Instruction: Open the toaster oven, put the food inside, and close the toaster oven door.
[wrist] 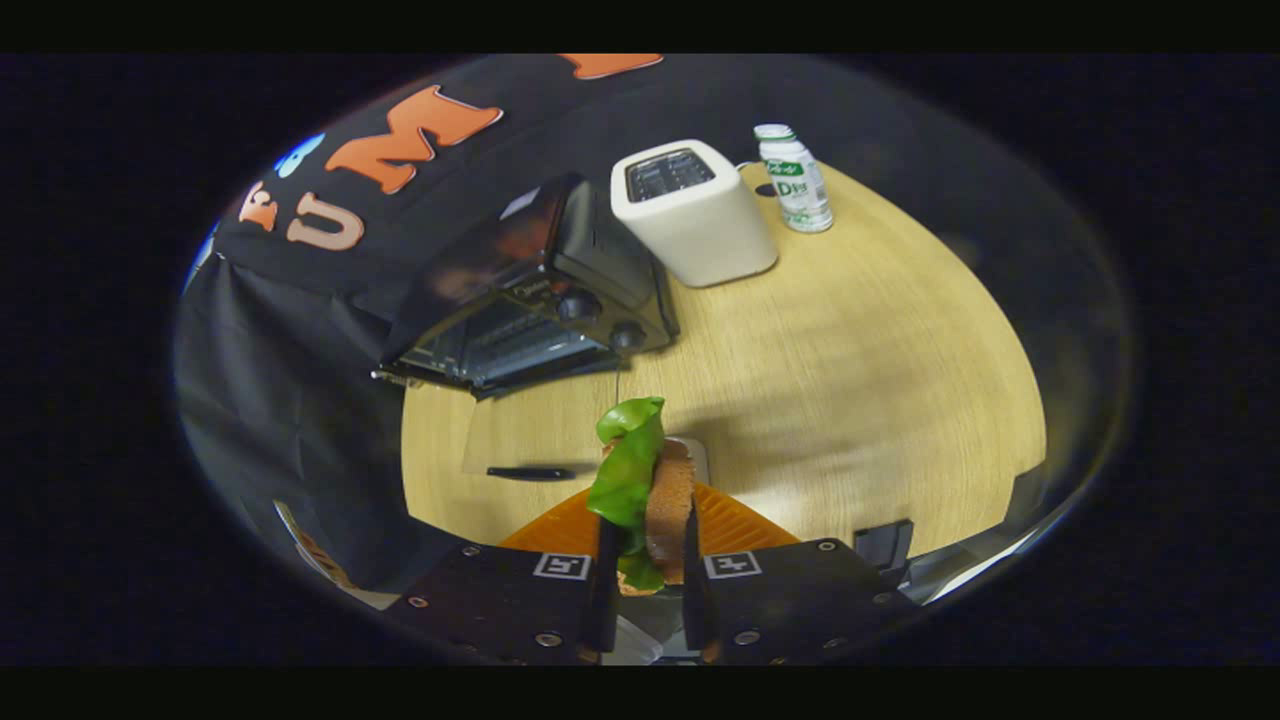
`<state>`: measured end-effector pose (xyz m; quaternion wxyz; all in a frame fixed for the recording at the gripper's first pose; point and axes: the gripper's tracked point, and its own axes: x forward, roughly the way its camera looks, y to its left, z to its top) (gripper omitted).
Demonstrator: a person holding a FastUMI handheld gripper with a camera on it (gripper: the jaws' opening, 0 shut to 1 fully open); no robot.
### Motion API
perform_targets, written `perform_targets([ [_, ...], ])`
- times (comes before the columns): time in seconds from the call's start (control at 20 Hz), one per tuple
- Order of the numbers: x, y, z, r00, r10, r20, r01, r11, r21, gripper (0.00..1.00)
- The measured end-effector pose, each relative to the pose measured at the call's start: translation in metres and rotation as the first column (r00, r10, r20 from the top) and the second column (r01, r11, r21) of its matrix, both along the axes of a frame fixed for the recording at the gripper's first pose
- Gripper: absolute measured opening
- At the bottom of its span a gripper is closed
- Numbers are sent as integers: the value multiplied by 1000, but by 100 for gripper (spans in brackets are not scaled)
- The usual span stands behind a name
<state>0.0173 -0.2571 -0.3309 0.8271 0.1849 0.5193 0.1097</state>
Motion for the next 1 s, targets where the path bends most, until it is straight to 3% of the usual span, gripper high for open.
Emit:
perform_targets([
  [0.2,6,19,38,985,-139,105,130,988,88,27],
  [0.4,2,66,47,965,-219,146,188,962,199,27],
  [1.0,20,203,-28,893,-442,78,371,824,429,27],
])
